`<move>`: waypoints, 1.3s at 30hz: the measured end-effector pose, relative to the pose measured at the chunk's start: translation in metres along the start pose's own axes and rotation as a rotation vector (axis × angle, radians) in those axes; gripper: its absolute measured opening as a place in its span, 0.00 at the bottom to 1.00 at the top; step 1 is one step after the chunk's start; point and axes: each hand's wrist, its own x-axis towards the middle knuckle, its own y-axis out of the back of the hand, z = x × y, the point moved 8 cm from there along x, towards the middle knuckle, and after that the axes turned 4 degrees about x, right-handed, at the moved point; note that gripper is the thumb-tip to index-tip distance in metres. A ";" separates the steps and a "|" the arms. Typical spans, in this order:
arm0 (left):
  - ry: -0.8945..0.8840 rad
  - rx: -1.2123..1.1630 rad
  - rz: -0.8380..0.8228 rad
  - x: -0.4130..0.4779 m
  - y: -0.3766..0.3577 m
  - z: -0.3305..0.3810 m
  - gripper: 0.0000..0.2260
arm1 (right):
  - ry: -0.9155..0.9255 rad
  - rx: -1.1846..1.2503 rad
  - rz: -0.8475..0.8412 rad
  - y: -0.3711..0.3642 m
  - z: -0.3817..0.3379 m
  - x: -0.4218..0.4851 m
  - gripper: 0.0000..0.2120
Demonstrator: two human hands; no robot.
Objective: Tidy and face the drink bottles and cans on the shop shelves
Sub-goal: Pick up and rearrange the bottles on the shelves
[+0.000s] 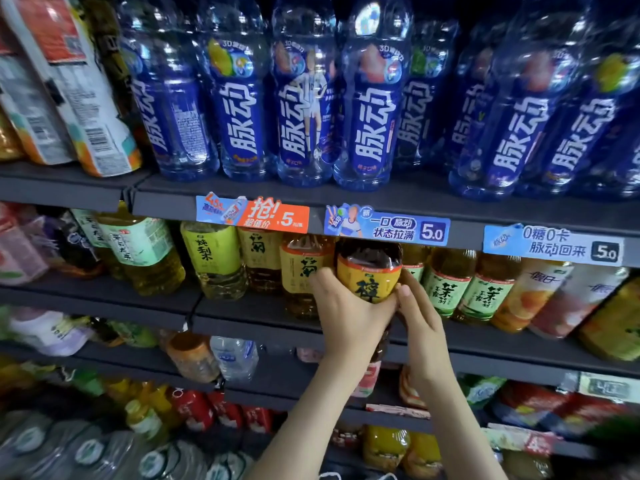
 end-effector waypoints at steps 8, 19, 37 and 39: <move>-0.145 0.127 0.061 -0.004 -0.025 -0.017 0.34 | -0.038 -0.253 -0.050 0.012 0.041 0.005 0.24; -0.112 0.310 -0.159 0.000 -0.001 -0.036 0.15 | 0.211 -0.739 0.182 -0.018 0.039 0.011 0.38; 0.473 0.420 -0.142 0.032 0.295 -0.130 0.17 | -0.061 -0.633 0.033 -0.249 0.058 -0.086 0.19; 0.473 0.406 -0.131 0.046 0.340 -0.136 0.15 | -0.100 -0.565 -0.021 -0.313 0.061 -0.101 0.17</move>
